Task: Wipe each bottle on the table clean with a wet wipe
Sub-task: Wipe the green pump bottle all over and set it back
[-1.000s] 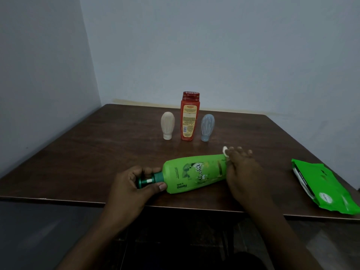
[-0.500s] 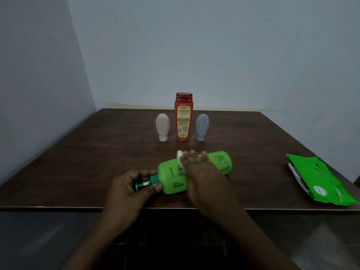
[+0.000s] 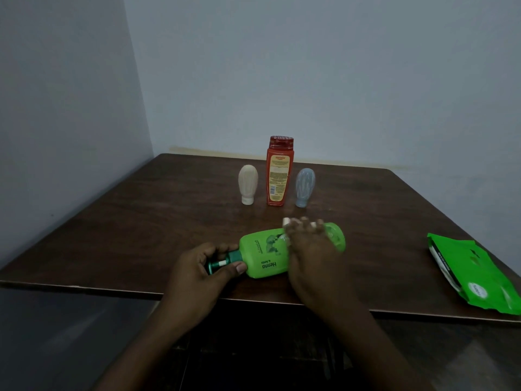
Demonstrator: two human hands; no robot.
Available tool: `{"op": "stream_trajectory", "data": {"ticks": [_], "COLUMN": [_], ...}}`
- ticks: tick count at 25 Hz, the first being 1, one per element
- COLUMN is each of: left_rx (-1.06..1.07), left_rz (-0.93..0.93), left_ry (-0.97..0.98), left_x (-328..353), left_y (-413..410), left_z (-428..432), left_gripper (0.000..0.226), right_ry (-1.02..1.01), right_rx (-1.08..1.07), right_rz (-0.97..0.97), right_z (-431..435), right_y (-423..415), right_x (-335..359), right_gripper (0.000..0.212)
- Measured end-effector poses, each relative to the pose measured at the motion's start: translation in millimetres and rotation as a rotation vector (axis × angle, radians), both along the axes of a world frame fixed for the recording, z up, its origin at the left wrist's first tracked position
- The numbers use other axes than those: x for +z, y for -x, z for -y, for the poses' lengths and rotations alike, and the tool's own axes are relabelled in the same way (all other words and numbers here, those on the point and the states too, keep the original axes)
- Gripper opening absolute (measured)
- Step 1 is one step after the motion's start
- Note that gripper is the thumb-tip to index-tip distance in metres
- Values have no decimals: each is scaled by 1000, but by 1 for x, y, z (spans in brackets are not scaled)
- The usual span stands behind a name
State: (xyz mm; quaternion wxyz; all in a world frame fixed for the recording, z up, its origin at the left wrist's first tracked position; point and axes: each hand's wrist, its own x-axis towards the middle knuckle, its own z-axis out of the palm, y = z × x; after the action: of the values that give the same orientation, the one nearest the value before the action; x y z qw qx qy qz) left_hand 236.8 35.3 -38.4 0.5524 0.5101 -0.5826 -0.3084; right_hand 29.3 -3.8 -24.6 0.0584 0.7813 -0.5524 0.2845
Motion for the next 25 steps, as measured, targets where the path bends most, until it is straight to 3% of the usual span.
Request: {"op": "stream_trajectory", "data": {"ticks": [5,7,11,13,15,21,25], "left_rx": [-16,-7,-3,-5,-13,-40,-43], "left_rz": [12,10,-16,-18,-22,-43,-31], "left_ry": [20,5,-27,-25,-25,-13,-12], "left_x": [-1,-2,-7,-7,-6,-4,-4], "left_y": [-1,-1,-2,-2,-1,-2,-2], "left_z": [2,3,7,7,7,6,7], "left_gripper": [29,26,24,22,20,29,27], "right_ry": [-1,-43,-44,-31,-35,-3,-64], "right_rx": [351,269,-105,-158,-115,344,145], "right_rz": [-70,-24,109,107,103,-53,70], "right_z": [-25,-14,11,13,6,-38,-13], "right_y": [-24,-4,46,48,30,-31,1], "right_x": [-3,-1,2,2,-2,-10,6], "right_gripper": [58,60,46,45,48,56,54]}}
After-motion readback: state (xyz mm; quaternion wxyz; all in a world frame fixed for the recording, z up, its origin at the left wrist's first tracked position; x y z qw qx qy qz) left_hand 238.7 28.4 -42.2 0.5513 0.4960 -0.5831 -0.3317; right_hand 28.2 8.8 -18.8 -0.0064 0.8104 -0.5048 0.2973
